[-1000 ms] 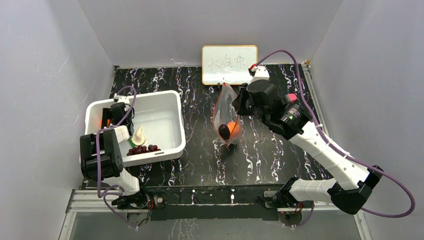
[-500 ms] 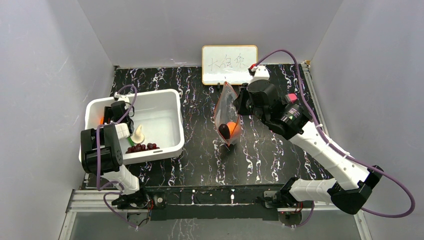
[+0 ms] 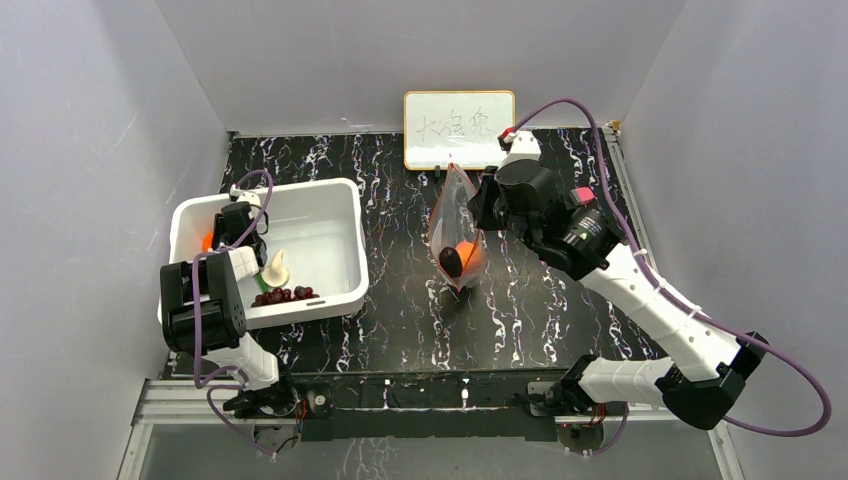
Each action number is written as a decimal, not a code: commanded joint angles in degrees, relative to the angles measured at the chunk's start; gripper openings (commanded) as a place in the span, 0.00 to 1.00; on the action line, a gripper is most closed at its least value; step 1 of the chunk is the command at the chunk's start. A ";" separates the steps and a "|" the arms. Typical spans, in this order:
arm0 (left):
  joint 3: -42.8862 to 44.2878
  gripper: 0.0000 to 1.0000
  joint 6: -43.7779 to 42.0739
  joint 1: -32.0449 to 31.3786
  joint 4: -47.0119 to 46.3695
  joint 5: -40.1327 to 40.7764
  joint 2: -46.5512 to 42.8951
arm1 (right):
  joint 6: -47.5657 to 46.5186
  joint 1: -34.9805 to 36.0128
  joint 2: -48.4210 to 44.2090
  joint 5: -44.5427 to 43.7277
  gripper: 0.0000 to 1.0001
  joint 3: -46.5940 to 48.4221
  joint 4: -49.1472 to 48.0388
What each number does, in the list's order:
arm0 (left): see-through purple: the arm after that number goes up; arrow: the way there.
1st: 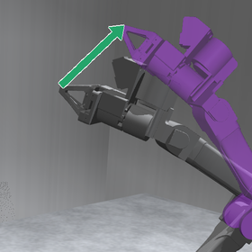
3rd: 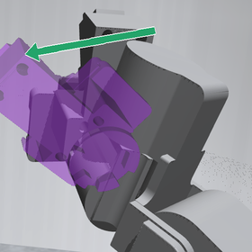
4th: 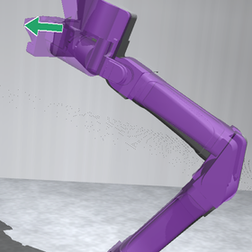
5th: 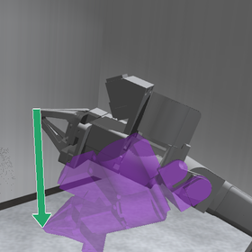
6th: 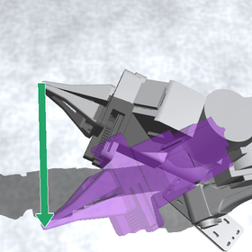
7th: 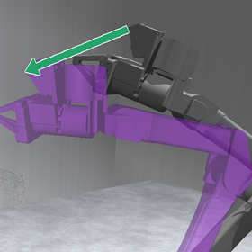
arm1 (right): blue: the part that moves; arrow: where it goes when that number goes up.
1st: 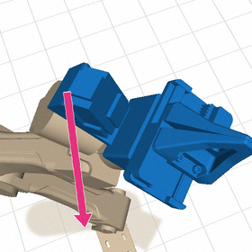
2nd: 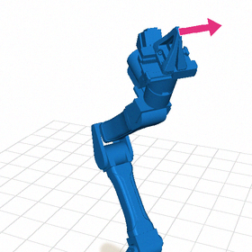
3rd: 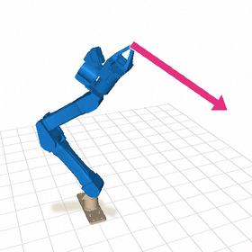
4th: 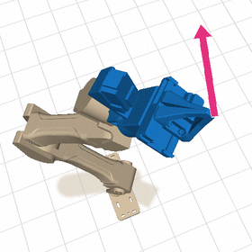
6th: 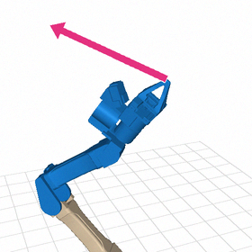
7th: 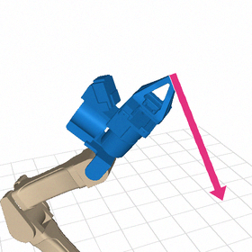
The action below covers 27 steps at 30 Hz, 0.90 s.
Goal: Place the food in the zip-top bag and seal the zipper
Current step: Pick up the fake fruit from the bin.
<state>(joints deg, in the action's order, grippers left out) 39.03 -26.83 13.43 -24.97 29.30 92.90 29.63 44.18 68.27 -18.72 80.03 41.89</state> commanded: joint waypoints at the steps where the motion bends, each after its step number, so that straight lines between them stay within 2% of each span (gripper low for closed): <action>1: 2.08 0.26 1.92 -0.32 3.69 -1.63 -4.88 | -0.72 -0.13 -2.57 -1.82 0.00 0.32 -3.40; 13: 1.68 0.23 13.61 -3.74 14.91 -7.43 -17.19 | -0.05 -0.08 -3.39 -0.21 0.00 -0.97 -3.92; 19: 2.74 0.23 20.04 -4.00 21.66 -17.68 -25.29 | 0.88 -0.11 -3.77 -0.18 0.00 -3.11 -4.46; 27: 6.57 0.23 24.45 -4.04 34.84 -26.50 -31.68 | 2.09 -0.09 -3.17 -0.17 0.00 -4.39 -5.80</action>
<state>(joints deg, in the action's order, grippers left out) 42.41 -5.78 9.61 1.63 9.50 64.77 30.61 44.18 66.02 -18.28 75.53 40.91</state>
